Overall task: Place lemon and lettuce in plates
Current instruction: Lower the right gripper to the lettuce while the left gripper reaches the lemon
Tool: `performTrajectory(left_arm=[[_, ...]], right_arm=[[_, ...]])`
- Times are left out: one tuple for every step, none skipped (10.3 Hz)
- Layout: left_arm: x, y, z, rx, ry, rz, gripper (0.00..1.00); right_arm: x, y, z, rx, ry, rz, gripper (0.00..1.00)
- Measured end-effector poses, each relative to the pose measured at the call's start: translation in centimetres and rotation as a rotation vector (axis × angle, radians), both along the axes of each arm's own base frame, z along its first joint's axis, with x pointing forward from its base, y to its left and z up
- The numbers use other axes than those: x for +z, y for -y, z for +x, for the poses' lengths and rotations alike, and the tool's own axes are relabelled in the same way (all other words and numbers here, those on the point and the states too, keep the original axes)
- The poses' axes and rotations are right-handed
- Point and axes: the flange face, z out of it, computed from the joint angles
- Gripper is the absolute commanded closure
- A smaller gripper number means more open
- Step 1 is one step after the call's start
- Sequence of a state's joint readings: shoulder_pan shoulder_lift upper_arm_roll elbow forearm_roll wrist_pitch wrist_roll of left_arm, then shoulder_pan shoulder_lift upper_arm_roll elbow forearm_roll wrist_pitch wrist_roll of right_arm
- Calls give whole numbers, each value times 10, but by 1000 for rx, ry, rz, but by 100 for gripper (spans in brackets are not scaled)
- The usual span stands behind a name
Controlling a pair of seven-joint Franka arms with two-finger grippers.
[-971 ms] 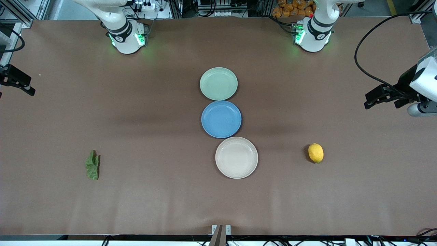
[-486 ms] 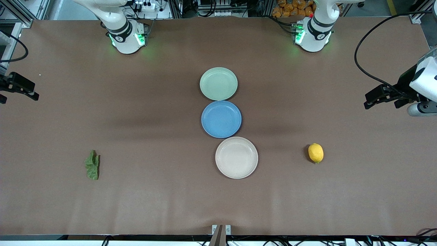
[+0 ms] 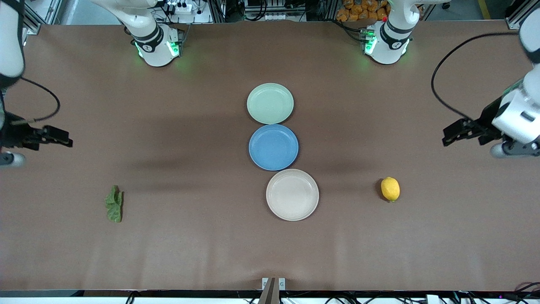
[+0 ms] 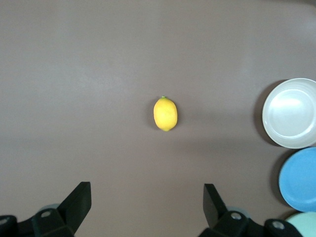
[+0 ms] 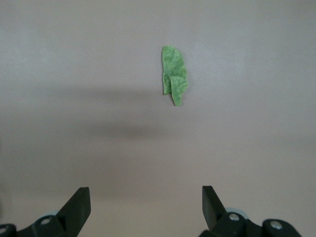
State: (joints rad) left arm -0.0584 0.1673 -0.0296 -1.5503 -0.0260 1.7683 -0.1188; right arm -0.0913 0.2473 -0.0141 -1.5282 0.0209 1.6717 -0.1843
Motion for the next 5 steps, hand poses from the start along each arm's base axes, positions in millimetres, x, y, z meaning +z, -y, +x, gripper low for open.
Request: performTrajectory(left_arm=[[-30,1,10,0,-7,0,0],[-59,2,19,1,-17,0,0],[-84,3,27,2,-26,0,0],[-109,4,35,3,-33,-1,0],[-133,5,40,3,-35,-1,0]], right_arm=[[-27,1,10,0,-17,1,0],[-51,2,20,-1,-28,2,0],[-74,3,28,1,-33,2,0],[-99,6,37,16,-28,2,0],[-121,11,44,40,-19,3,0]])
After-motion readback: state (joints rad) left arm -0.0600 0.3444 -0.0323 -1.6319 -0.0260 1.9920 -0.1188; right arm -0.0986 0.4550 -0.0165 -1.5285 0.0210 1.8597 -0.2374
